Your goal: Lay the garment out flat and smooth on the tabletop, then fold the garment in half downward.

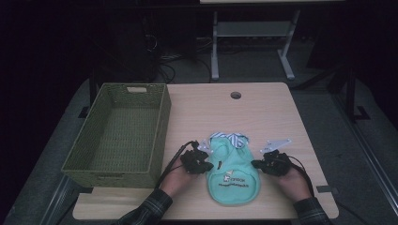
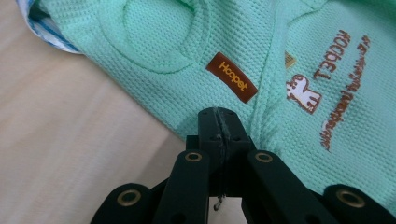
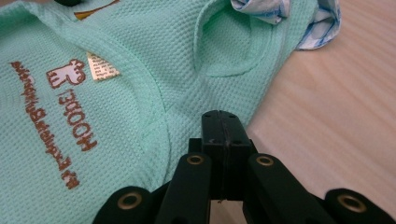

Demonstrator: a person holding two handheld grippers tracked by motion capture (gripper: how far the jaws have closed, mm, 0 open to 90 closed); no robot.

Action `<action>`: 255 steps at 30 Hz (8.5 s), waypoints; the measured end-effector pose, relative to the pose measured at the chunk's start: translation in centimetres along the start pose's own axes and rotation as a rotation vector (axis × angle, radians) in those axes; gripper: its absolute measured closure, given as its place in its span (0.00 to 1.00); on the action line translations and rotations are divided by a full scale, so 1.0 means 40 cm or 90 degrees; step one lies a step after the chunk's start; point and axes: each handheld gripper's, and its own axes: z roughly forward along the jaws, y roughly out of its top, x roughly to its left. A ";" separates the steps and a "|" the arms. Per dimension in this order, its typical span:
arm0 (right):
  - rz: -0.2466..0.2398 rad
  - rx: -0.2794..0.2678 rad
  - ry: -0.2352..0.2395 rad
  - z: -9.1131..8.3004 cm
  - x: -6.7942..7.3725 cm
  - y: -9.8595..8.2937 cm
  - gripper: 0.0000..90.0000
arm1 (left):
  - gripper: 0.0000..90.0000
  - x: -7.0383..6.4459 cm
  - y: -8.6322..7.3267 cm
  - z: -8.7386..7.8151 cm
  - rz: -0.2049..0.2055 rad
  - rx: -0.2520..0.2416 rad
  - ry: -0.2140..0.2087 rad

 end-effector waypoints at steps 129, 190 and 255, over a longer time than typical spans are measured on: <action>-0.031 -0.033 0.044 0.157 -0.009 0.173 1.00 | 0.95 0.161 0.146 -0.086 -0.012 -0.162 0.063; -0.016 -0.004 0.024 0.081 0.030 0.096 1.00 | 0.95 0.100 0.148 -0.148 0.077 -0.225 0.000; -0.008 -0.002 0.020 -0.031 0.004 -0.042 1.00 | 0.95 -0.124 0.157 -0.012 0.262 -0.201 -0.140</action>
